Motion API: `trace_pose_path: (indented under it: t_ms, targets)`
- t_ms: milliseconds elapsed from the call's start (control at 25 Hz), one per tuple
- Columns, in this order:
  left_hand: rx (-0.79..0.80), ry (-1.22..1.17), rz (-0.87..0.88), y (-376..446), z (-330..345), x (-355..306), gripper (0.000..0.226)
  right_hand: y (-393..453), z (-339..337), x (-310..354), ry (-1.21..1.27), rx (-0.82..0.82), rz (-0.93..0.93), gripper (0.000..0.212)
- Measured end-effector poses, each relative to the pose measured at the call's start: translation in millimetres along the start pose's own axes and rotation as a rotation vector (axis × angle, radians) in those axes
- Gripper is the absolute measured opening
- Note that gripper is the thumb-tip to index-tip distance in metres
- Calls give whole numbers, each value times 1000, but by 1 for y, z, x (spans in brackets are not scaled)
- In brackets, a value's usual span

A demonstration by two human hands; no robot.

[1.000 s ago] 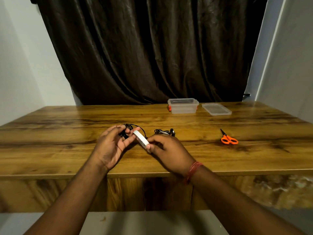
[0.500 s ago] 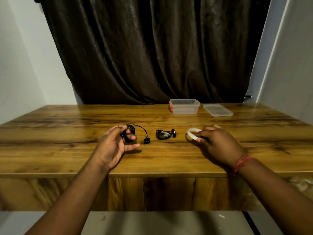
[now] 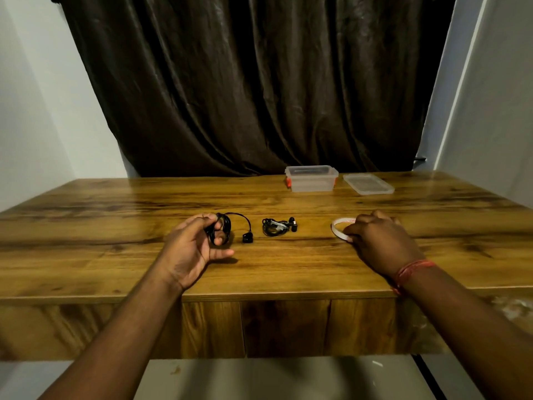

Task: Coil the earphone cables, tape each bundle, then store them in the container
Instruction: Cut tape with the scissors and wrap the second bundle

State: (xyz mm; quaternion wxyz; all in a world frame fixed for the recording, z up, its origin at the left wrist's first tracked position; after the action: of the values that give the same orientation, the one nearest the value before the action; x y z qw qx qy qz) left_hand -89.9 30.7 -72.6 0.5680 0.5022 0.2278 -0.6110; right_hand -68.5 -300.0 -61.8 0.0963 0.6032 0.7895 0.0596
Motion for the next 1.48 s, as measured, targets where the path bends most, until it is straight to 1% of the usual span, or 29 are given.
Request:
trace_pose_path:
  t_ms: [120,200,280,320,400,440,480,560,640,840,1040,1160,1280,1480]
  targets:
    - [8,13,-9,0,2,0,10,0,-1,-2,30,-11,21,28]
    - [11,27,-14,0,4,1,7,-3,-9,5,115,-89,-5,34]
    - [13,46,-24,-2,6,2,8,-6,-21,31,328,-179,-108,31]
    - [21,65,-34,-2,7,2,9,-7,-24,50,489,-176,-164,28]
    - [54,123,-66,-2,11,5,9,-6,-26,97,825,-81,-263,23]
    - [73,150,-82,-3,15,6,8,-3,-25,121,946,-31,-309,21]
    - [89,172,-94,-3,19,7,7,2,-23,141,1015,-5,-351,20]
    - [98,206,-106,-3,24,9,12,13,-20,170,1100,25,-417,18]
    - [96,213,-108,-3,26,9,14,24,-15,182,1192,52,-439,17]
    - [172,233,-121,-3,26,13,10,28,-10,176,1285,37,-450,10]
    - [189,237,-127,-3,25,16,11,27,-5,170,1573,92,-471,11]
    - [189,230,-117,-3,24,16,12,25,-4,170,1725,166,-507,14]
    - [205,226,-126,-4,26,16,10,25,-4,170,1764,198,-505,18]
    - [221,255,-131,-4,27,15,11,23,-6,169,1840,232,-522,19]
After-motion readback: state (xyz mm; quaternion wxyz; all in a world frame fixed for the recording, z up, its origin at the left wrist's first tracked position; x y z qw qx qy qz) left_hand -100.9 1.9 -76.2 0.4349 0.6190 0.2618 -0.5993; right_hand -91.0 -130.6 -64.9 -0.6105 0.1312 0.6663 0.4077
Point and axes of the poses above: each hand's wrist, its own y-axis towards the middle knuckle, its own z-axis out of the palm, x = y × z, the point moved 6 cm from there along y, towards the middle knuckle, and after that the axes turned 13 degrees about x, right-handed, at the moved point
